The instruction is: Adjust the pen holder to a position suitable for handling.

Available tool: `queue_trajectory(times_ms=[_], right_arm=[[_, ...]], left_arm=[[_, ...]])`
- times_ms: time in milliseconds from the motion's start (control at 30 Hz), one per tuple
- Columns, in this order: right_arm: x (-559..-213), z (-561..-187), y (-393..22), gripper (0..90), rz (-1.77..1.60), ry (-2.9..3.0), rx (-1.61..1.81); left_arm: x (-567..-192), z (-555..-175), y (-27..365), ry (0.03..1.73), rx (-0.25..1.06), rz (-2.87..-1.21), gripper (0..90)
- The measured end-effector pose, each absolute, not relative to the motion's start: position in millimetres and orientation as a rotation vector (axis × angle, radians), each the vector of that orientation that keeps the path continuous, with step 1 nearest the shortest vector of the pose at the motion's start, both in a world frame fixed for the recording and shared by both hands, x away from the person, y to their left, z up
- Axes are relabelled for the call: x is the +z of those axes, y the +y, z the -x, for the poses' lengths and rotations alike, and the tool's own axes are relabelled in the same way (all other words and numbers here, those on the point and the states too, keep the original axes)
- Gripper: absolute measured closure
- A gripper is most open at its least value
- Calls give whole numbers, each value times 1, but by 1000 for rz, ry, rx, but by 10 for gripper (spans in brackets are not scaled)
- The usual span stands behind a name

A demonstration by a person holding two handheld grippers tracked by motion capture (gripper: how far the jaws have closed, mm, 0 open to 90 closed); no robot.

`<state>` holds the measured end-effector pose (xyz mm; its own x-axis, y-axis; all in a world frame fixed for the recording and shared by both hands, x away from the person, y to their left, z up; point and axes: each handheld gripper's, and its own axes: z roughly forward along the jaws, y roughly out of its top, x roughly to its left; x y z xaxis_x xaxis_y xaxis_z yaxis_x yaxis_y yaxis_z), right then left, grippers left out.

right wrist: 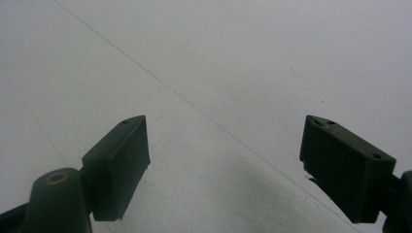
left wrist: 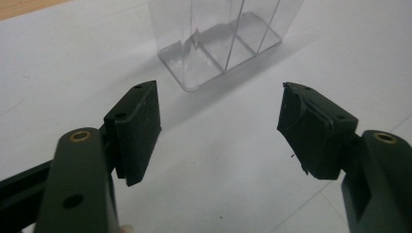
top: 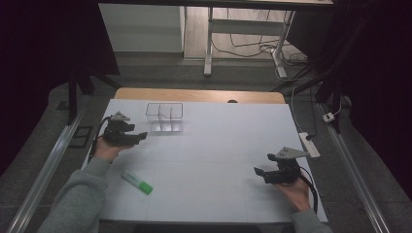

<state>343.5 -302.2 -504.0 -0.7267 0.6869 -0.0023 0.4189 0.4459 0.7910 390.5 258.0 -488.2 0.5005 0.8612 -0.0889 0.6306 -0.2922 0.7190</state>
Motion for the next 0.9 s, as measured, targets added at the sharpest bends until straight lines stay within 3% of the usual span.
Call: queue_trajectory(times_ms=[733,767,900], right_arm=[[-505,-344,-302,181,-947,2389,1165],[-505,-344,-302,182,-944,2393,1156],[-505,-344,-302,182,-942,2392,1163]], left_arm=[[-487,-421,262,1243,466,-2054,803],[-487,-423,262,1244,467,-2055,864],[-487,-427,262,1249,473,-2058,887]])
